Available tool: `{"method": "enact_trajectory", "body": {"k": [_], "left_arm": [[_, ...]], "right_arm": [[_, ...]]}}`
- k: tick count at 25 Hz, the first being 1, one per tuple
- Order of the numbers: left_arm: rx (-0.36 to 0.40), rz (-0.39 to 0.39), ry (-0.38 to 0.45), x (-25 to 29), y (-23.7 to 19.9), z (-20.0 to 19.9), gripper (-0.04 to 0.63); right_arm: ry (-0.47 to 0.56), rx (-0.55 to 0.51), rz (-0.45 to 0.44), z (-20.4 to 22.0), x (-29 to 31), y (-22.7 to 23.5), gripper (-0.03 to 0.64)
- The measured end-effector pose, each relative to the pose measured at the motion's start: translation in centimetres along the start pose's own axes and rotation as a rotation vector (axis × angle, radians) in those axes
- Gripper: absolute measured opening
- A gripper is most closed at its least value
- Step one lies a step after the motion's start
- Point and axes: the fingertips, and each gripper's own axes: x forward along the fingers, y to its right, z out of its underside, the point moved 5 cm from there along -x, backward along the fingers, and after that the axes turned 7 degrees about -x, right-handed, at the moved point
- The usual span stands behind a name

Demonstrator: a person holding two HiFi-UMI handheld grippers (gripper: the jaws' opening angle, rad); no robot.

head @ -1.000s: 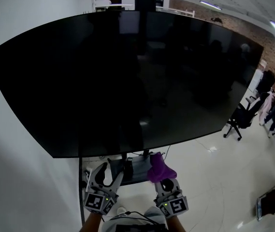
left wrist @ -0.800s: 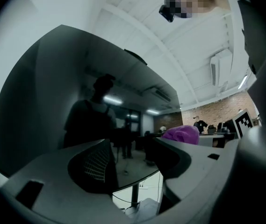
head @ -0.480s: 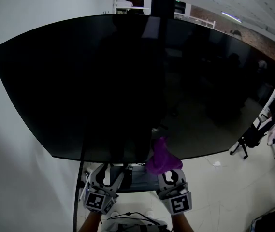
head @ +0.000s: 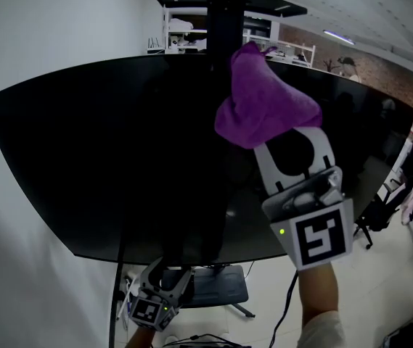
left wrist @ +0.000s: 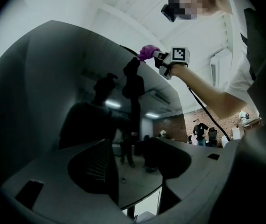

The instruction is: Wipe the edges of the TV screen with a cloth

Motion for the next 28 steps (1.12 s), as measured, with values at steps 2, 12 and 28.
{"method": "enact_trajectory", "body": {"k": [2, 12, 28], "left_arm": [[-0.008, 0.017, 0.010, 0.5, 0.2, -0.4, 0.265], [0.028, 0.143, 0.024, 3.5, 3.8, -1.8, 0.265], [0.006, 0.582, -0.018, 13.4, 17.2, -2.5, 0.265]], "right_arm": [[-0.004, -0.082, -0.024, -0.6, 3.0, 1.4, 0.043], [-0.149, -0.097, -0.099, 2.1, 9.4, 2.8, 0.044], [-0.452, -0.131, 0.071, 9.1, -1.9, 12.4, 0.051]]}}
